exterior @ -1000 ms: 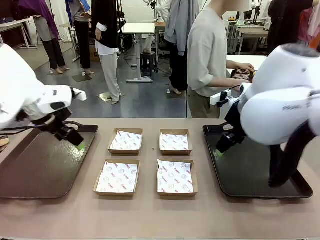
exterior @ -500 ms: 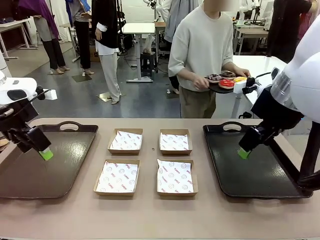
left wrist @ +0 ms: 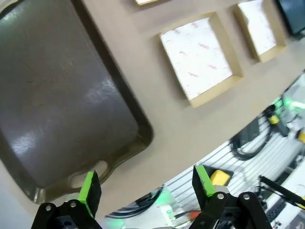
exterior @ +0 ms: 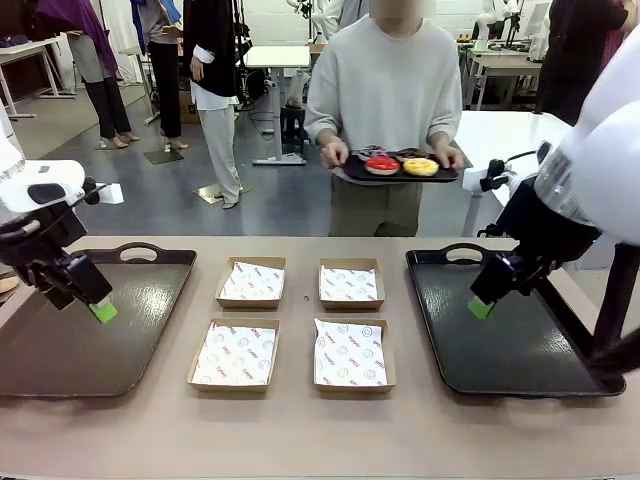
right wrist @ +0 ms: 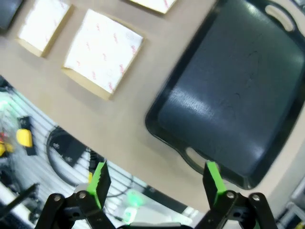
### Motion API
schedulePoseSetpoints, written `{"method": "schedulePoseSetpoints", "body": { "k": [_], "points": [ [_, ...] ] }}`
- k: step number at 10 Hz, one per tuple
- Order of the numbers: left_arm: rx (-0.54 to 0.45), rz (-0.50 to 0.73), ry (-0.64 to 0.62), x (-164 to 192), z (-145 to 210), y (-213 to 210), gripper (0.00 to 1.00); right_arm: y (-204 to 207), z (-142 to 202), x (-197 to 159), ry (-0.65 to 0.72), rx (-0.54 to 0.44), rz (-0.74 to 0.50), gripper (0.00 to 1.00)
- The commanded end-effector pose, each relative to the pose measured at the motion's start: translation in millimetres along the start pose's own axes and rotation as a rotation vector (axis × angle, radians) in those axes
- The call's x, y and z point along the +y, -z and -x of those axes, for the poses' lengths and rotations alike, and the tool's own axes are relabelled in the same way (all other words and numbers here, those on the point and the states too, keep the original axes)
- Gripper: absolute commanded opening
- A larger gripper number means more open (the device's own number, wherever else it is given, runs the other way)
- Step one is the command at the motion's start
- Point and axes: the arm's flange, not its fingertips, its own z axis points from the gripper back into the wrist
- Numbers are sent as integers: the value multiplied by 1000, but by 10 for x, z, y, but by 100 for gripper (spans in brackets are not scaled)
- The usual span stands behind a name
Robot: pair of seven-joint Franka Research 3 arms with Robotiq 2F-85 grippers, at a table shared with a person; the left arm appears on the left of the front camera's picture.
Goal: Individually package the donuts and arrange them on the tray.
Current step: Pick up one Paper togo box.
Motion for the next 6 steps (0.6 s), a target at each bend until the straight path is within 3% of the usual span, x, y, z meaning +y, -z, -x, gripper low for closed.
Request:
{"method": "schedulePoseSetpoints", "body": {
  "k": [1, 2, 4, 6],
  "points": [
    [-84, 405, -96, 252, 77, -199, 100, -111, 286, -367, 216, -176, -345, 100],
    [-115, 621, -141, 403, 125, -252, 100, -119, 453, -559, 331, -245, -484, 100],
    [-129, 965, -225, 690, 207, -209, 100, -3, 709, -849, 475, -245, -681, 100],
    [-162, 1140, -297, 945, 338, -115, 100, 13, 1022, -1202, 592, -279, -785, 100]
  ]
}}
